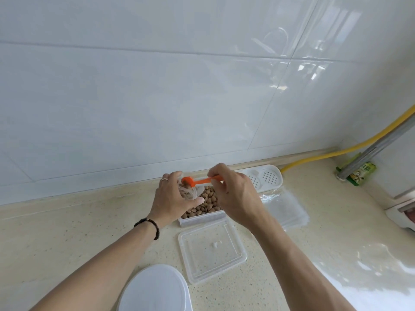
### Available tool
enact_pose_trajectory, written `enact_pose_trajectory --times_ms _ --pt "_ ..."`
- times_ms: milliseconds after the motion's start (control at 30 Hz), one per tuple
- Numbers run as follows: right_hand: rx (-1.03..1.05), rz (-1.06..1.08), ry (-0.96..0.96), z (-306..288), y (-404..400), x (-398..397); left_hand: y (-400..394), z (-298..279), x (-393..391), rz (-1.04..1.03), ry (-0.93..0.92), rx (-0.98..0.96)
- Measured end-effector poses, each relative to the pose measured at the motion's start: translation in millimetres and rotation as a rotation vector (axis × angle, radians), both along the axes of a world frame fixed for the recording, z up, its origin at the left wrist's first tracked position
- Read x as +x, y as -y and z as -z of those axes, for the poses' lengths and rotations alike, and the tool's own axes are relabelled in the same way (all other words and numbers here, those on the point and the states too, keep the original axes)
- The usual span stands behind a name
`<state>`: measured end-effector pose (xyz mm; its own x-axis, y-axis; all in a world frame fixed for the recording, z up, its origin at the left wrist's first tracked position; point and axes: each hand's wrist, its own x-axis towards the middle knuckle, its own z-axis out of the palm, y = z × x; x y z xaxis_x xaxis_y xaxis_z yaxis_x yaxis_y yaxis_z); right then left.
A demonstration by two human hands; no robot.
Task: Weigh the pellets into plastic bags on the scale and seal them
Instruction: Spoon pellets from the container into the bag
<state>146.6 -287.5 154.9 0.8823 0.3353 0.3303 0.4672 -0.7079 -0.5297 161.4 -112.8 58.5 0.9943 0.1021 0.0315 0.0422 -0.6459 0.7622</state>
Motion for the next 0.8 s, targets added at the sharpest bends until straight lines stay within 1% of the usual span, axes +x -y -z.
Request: enact_pose_trajectory --times_ms 67,200,300,367,500,600,700,800 --pt "-0.014 0.002 0.071 -2 0 -1 -1 0 -1 -0.014 0.004 -0.030" --pt "0.092 0.059 0.018 -5 6 0 -4 2 -1 -0.034 0.003 -0.036" --pt "0.269 0.236 -0.088 4 12 7 -8 5 0 -0.026 -0.004 -0.025" --pt "0.343 0.361 -0.194 17 20 14 -11 8 -2 -0.012 -0.001 0.002" --pt "0.288 0.510 -0.414 56 37 17 -20 13 -8 0.019 0.039 0.091" --pt "0.259 0.527 -0.451 74 35 14 -26 15 -10 0.029 0.069 0.162" --pt "0.264 0.460 -0.523 84 24 16 -31 17 -11 0.021 0.093 0.192" --pt "0.408 0.445 -0.654 88 12 18 -34 17 -11 0.026 0.098 0.244"
